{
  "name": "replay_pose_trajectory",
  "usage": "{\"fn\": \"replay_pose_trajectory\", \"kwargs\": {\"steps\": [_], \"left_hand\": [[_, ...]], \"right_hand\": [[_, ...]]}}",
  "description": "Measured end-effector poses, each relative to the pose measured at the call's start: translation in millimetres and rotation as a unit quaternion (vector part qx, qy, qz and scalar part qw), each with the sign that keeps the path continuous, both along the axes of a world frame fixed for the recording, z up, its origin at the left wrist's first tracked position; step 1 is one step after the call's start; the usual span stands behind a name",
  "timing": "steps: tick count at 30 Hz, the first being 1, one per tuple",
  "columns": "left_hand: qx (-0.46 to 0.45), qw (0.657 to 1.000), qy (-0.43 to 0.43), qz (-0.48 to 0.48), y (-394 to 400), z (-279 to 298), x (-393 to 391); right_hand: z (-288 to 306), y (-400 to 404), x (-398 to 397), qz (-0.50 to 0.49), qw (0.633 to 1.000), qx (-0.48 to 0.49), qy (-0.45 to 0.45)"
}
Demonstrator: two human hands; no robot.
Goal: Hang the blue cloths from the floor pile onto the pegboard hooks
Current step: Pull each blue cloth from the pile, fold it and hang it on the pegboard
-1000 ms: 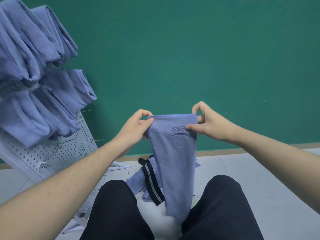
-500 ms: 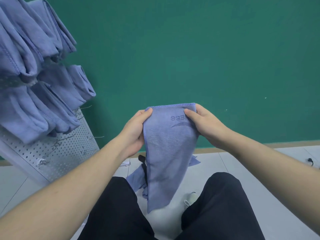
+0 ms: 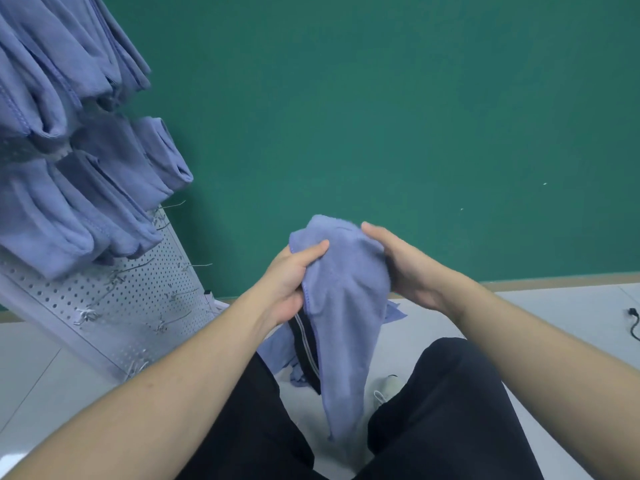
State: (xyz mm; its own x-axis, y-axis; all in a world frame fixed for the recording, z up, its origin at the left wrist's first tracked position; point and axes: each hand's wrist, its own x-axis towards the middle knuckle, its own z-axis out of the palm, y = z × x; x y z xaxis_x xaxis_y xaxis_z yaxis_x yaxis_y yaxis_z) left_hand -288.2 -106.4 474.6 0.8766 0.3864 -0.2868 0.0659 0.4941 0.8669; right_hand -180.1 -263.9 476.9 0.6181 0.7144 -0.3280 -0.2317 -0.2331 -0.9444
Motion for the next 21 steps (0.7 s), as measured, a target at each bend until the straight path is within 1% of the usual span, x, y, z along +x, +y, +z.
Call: {"fn": "replay_pose_trajectory", "kwargs": {"steps": [2,4,6,9,11,13,16,18,21], "left_hand": [[-0.008,1.000,0.012,0.012,4,1,7],[-0.005,0.999,0.032,0.012,8,0,14],[-0.010,0.999,0.051,-0.002,12,-5,17],[-0.029,0.997,0.025,-0.068,15,-18,15],[-0.039,0.994,0.004,-0.098,13,-31,13],[-0.017,0.994,-0.004,-0.111,9,-44,14],[0.049,0.995,0.003,-0.082,4,-52,18],[0.063,0.997,0.005,-0.054,3,-52,21],[0.053,0.998,0.004,-0.021,1,-51,25]], "right_hand": [[-14,-3,-4,0.025,1.000,-0.002,-0.019],[-21,-4,-8,-0.003,0.999,0.027,-0.047],[-22,-2,-8,-0.043,0.995,0.067,-0.056],[-24,10,-3,-0.113,0.989,0.092,-0.030],[-24,20,2,-0.143,0.986,0.086,-0.011],[-23,25,9,-0.158,0.985,0.076,-0.002],[-21,27,14,-0.172,0.982,0.072,0.006],[-24,27,14,-0.172,0.982,0.074,0.011],[-36,26,9,-0.143,0.988,0.060,0.019]]}}
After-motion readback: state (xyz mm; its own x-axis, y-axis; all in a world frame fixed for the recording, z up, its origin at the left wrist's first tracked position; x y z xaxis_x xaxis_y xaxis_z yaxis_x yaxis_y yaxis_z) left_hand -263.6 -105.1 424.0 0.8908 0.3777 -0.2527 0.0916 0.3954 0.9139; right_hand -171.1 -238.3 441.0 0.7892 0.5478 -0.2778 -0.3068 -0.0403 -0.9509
